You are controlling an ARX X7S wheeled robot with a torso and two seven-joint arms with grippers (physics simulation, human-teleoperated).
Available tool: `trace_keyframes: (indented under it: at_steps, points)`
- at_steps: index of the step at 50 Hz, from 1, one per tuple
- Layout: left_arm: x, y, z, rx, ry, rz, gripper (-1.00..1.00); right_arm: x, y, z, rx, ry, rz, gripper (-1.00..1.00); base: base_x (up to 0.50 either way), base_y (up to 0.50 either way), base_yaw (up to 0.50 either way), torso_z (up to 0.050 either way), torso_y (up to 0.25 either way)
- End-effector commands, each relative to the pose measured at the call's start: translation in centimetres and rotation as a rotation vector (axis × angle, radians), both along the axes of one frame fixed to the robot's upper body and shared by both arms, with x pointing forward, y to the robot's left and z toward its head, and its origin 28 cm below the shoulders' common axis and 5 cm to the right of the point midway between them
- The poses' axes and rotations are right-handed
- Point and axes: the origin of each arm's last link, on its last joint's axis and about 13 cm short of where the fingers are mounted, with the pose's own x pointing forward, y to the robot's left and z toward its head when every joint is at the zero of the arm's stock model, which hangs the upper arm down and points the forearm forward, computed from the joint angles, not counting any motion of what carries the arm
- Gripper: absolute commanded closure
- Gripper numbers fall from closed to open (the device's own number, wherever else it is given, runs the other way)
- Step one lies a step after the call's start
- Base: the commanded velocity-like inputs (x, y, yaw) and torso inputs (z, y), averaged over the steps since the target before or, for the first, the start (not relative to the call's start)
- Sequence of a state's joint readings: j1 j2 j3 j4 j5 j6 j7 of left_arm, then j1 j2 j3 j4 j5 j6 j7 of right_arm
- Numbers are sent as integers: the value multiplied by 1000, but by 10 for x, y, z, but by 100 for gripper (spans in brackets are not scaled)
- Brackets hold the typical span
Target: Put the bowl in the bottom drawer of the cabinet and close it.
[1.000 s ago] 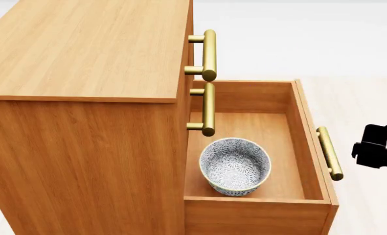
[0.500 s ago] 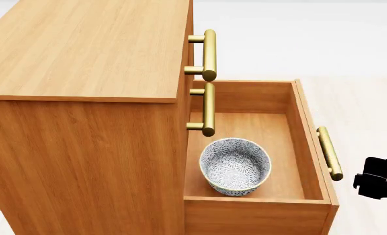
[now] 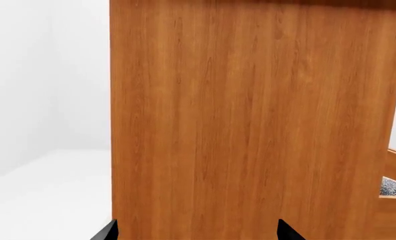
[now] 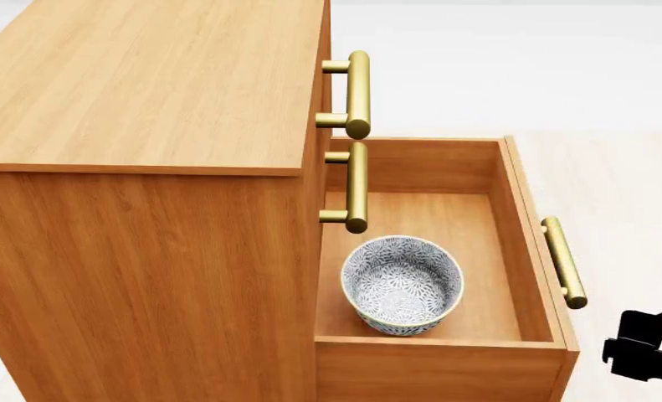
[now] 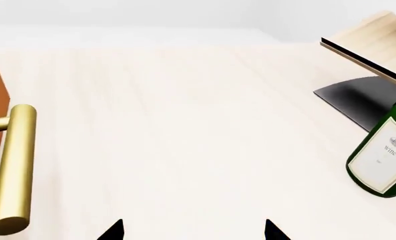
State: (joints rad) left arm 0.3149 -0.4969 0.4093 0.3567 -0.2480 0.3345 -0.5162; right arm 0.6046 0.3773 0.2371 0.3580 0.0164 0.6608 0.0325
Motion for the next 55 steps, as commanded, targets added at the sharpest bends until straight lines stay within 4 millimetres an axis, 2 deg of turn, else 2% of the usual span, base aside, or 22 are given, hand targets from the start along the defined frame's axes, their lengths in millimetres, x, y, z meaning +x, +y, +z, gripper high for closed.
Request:
trace_keyframes:
  at_steps: [1,14,19,22,27,55]
  points:
    - [0,0,0,2,-2,3,-100,-2,0,-13,-18,30,-10,-100,0,0,0,0,0]
    - [-1,0,1,1,-2,6,-100,1,4,-16,-21,38,-2,-100,0,0,0,0,0]
    - [-2,2,4,-82,-32,-2,-100,3,5,-15,-20,34,5,-100,0,0,0,0,0]
    - [1,1,1,55,46,66,-100,3,6,-14,-21,32,11,-100,0,0,0,0,0]
    - [2,3,4,-54,12,42,-100,4,10,-13,-23,28,30,-100,0,0,0,0,0]
    - [0,2,2,-24,-2,48,-100,9,28,-21,-20,55,111,-100,0,0,0,0,0]
